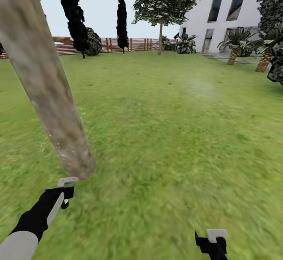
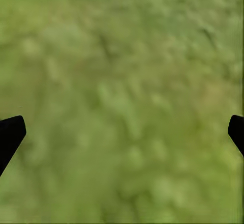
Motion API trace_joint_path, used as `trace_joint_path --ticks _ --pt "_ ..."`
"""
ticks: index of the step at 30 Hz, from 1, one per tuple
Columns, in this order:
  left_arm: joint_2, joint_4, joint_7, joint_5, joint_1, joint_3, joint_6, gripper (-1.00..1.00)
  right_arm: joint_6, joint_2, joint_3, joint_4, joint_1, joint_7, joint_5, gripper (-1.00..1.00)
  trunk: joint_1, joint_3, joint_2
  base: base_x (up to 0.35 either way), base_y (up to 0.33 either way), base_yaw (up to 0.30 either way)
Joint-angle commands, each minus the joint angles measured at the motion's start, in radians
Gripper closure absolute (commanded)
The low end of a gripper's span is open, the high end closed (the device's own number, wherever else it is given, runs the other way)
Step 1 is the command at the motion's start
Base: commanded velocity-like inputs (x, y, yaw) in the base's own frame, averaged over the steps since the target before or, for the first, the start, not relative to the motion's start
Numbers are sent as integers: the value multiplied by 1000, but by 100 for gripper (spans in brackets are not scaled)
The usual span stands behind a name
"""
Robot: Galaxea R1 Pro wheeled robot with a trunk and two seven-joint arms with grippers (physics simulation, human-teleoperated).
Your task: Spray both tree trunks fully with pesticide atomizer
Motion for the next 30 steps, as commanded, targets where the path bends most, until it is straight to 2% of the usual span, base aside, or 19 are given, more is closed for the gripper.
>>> trace_joint_path --ticks 1,16,30 --pt "0 -2 7 10 1 -1 4 100 -3 0 -5 1 -1 -5 11 -100 0 -1 0 241 -186 136" --pt "-1 -2 7 13 3 -2 3 100 -3 0 -5 1 -1 -5 11 -100 0 -1 0 239 -187 264" --pt "-1 -2 7 14 3 -1 5 100 -3 0 -6 1 -1 -5 10 -100 0 -1 0 111 -254 37"
